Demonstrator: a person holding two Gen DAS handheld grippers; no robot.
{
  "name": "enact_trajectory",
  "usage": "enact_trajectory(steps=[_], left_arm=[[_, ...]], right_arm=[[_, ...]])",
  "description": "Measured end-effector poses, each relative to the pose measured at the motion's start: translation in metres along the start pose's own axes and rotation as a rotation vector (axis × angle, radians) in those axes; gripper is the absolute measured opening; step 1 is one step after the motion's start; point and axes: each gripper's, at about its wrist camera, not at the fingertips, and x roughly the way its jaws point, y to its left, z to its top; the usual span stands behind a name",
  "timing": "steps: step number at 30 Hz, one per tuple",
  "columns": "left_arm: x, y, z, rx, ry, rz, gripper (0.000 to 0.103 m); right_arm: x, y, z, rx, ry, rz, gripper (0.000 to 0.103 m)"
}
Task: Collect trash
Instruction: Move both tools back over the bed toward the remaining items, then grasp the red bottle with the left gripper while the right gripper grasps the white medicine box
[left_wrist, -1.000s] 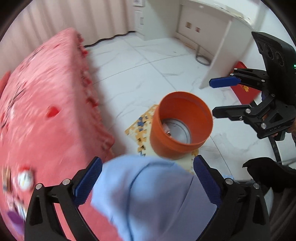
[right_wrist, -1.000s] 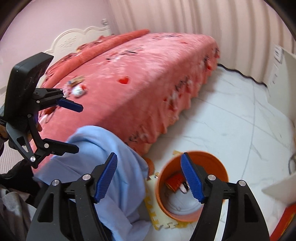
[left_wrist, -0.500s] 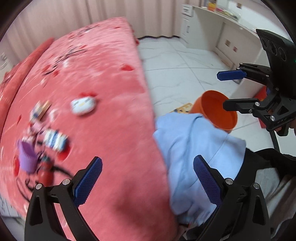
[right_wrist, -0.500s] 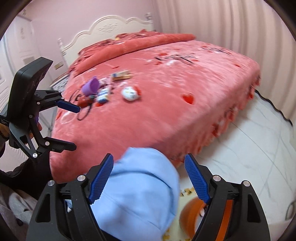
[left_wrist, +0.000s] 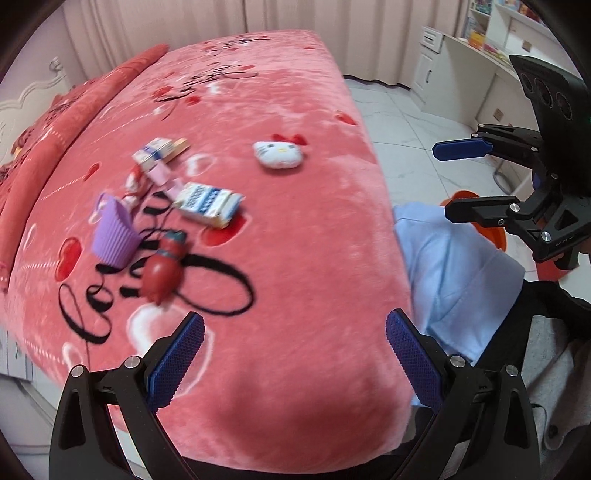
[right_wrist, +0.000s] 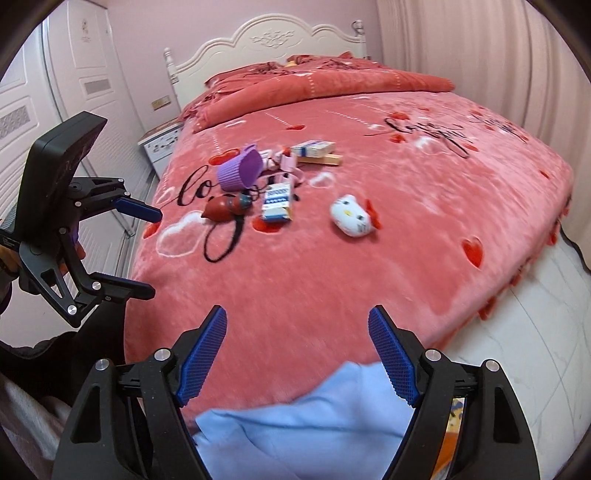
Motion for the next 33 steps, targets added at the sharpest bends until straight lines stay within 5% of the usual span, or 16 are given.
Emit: enact_trajectory(steps=[16, 28, 33], left_arm=[[0.026, 0.08, 0.003, -0.1, 0.02, 0.009, 0.097], [0.066, 0.129, 0.021, -0.133, 0.019, -0.059, 0.097], [0.082, 0.138, 0.022, -0.124, 0.039, -0.084, 0.086]], right_arm=[[0.071, 0.012, 0.053, -0.063, 0.062, 0.068, 0.079], [0.116, 0.009, 0.082, -0.058, 0.085, 0.103, 0.079], [0.137, 0.015, 0.094, -0.061, 0.077, 0.112, 0.079]])
